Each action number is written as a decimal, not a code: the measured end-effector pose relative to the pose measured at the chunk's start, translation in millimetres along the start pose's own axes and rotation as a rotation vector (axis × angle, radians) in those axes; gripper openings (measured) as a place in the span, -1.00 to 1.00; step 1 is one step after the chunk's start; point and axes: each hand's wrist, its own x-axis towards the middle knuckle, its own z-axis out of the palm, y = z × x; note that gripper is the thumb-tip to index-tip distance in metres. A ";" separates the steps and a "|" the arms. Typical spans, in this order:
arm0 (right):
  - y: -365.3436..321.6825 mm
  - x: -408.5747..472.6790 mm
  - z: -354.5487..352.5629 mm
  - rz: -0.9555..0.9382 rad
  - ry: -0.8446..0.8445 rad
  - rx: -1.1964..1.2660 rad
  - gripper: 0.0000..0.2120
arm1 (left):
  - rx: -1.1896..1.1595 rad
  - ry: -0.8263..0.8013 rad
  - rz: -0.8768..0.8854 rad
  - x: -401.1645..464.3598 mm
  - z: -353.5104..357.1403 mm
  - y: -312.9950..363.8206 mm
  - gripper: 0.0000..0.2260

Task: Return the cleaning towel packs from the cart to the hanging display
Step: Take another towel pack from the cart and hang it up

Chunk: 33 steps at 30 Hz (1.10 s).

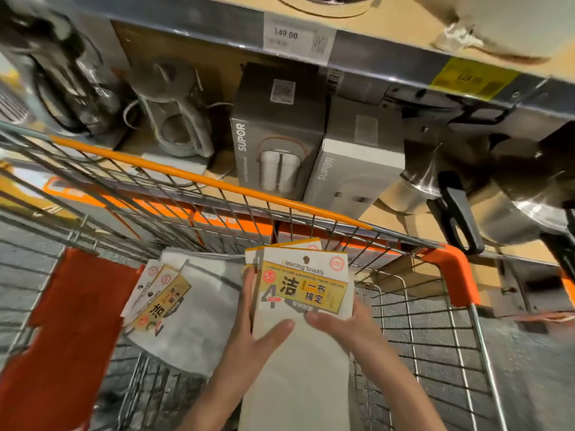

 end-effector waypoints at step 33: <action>-31.9 136.9 188.5 -0.045 -0.643 -0.531 -0.47 | -0.796 1.042 -0.599 3.3 -89.3 -73.4 -0.15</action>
